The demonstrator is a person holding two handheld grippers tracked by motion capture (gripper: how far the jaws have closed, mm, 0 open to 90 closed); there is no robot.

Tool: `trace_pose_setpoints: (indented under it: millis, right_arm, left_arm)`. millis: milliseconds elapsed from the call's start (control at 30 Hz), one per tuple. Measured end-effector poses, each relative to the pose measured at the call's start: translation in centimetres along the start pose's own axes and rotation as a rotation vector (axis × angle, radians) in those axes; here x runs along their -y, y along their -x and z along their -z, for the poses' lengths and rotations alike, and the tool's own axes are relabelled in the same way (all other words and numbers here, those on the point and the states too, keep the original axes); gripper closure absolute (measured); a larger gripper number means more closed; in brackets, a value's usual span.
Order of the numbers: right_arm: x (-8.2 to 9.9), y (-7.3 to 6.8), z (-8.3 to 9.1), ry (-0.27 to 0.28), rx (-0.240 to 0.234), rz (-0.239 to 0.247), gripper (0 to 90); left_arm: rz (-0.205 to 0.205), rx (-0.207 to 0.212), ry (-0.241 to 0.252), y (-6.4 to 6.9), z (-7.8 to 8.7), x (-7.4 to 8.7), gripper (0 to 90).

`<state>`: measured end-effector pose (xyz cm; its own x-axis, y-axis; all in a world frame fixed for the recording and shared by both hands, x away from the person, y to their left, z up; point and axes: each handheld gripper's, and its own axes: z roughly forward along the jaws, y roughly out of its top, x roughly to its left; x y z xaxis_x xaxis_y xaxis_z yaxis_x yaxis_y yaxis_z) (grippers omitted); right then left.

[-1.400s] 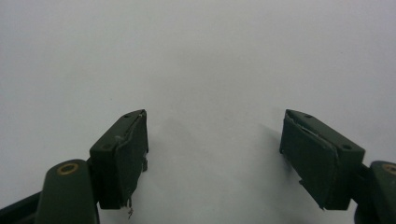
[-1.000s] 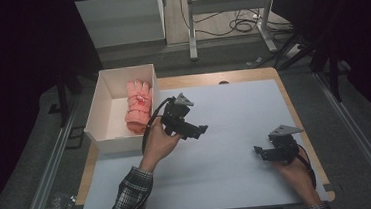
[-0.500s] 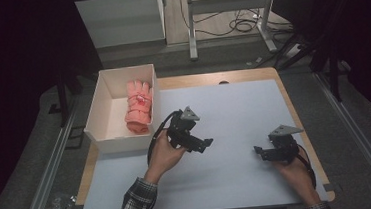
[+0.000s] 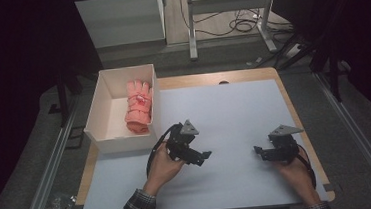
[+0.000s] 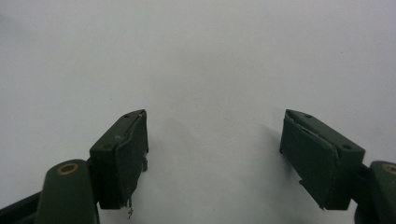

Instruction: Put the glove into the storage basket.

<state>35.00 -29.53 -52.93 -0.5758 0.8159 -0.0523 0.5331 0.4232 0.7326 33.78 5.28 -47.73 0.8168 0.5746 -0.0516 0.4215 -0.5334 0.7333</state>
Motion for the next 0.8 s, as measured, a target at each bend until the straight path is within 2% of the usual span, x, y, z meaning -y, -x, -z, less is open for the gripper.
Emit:
trace_pose_setpoints:
  millis: [100, 800]
  right_arm:
    - [0.0, 0.0, 0.0, 0.000, 0.000, 0.000, 23.8]
    - [0.0, 0.0, 0.0, 0.001, 0.001, 0.001, 23.8]
  left_arm:
    - [0.006, 0.012, 0.006, 0.2, 0.1, 0.7, 1.0]
    - [0.040, 0.023, 0.002, 0.3, -0.1, 5.6, 1.0]
